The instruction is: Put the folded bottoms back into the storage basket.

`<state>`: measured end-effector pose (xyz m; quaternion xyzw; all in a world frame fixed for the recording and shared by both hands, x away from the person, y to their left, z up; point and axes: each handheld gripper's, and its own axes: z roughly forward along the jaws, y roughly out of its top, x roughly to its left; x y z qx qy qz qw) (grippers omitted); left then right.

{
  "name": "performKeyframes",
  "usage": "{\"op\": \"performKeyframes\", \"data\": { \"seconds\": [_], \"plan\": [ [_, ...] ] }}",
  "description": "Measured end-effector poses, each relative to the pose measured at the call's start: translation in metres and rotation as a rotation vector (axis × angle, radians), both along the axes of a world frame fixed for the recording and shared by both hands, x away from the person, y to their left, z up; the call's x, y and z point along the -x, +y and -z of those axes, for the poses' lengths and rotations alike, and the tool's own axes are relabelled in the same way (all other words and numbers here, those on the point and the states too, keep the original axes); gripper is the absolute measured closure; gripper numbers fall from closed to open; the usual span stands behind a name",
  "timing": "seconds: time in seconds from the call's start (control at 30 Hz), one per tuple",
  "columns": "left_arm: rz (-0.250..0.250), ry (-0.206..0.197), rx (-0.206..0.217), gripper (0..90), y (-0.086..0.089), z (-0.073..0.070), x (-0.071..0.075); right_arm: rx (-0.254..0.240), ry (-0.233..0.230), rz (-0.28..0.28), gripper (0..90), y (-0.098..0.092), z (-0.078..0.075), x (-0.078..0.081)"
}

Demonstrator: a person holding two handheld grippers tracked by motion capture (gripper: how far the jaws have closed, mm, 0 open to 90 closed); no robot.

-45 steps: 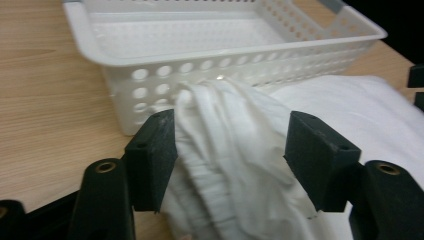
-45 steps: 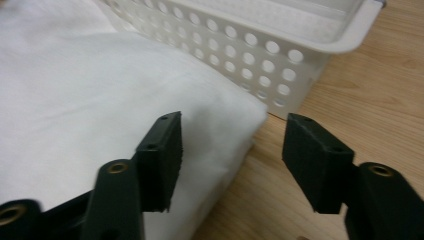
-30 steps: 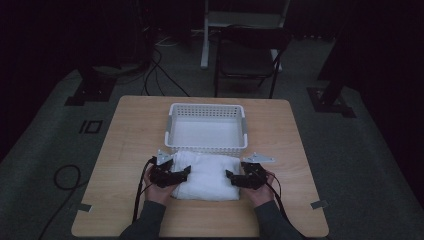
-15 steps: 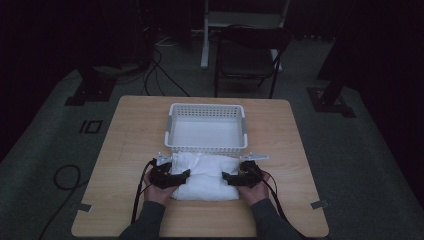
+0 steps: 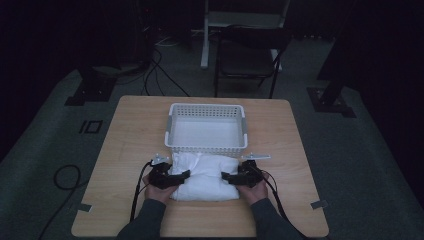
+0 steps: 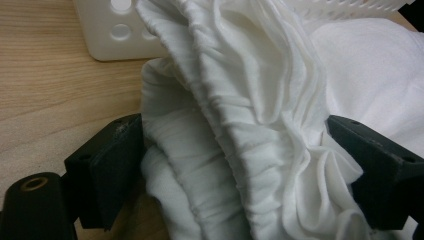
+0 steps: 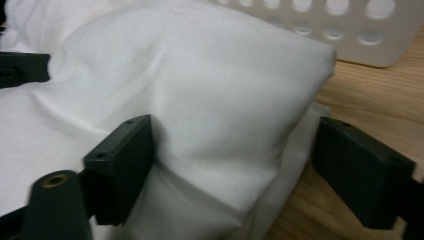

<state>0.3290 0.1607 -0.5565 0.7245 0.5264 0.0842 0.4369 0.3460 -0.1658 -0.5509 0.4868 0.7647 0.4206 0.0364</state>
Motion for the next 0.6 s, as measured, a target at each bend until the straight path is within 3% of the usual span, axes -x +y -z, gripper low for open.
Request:
{"op": "performKeyframes", "data": {
  "seconds": [0.33, 0.6],
  "plan": [
    [0.018, 0.033, 0.005, 15.4, -0.0001, -0.0027, -0.0027, -0.068, 0.034, -0.018, 32.1, -0.002, 0.0017, -0.0015],
    [-0.043, 0.033, -0.037, 8.9, -0.0037, -0.0043, 0.0005, -0.075, 0.025, -0.021, 32.2, -0.0027, 0.0029, -0.0012]
  ]
}}
